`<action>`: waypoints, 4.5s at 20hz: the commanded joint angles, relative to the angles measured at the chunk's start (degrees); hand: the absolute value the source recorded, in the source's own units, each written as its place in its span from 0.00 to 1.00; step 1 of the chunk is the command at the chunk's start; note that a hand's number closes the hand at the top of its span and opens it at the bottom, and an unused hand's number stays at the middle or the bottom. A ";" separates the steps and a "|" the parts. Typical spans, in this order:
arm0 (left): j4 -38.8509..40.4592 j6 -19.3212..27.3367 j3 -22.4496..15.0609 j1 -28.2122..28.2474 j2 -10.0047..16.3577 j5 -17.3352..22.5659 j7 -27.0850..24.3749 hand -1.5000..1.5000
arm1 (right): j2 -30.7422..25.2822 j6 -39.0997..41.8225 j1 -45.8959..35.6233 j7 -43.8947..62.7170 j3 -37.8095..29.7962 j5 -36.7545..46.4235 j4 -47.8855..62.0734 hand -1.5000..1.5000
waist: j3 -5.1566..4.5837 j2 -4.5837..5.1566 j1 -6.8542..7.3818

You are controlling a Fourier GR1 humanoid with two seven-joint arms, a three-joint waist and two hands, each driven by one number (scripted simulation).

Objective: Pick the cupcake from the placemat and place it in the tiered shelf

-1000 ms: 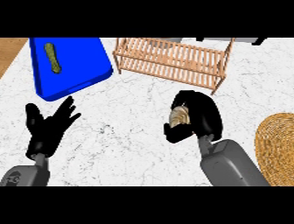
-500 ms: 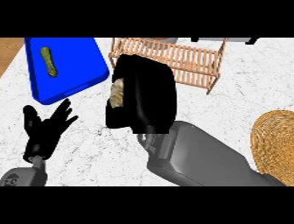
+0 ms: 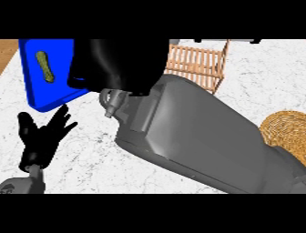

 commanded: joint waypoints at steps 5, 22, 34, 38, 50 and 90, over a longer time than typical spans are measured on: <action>0.99 -0.56 0.84 0.45 0.00 0.46 0.01 0.50 | 0.75 0.78 -11.01 8.67 -10.19 2.00 11.04 1.00 | -0.22 0.55 -1.20; 0.93 0.37 1.14 -1.03 -1.53 -0.25 1.78 0.50 | -4.41 4.78 -17.25 -13.60 -22.89 -0.55 33.38 1.00 | -0.17 0.84 -1.45; -0.45 -0.64 0.71 2.64 -2.53 -1.05 -0.92 0.50 | -5.82 -4.07 -20.10 -23.27 -25.85 2.26 48.15 1.00 | -0.19 1.06 -0.37; -0.99 -1.39 2.28 1.19 -0.12 -0.64 1.50 0.50 | -6.83 -8.40 -17.17 -29.98 -26.70 2.46 51.52 1.00 | -0.17 1.23 -0.24; 0.55 -1.53 2.46 1.30 -1.93 -0.93 -0.05 0.50 | -6.96 -4.57 -20.15 -32.25 -27.39 2.72 55.50 1.00 | -0.18 1.02 -0.75; 0.92 -2.27 5.17 2.38 -1.67 -0.64 0.62 0.50 | -24.30 -20.43 5.67 -17.86 -45.27 -14.35 7.47 0.00 | -0.08 -0.08 -4.30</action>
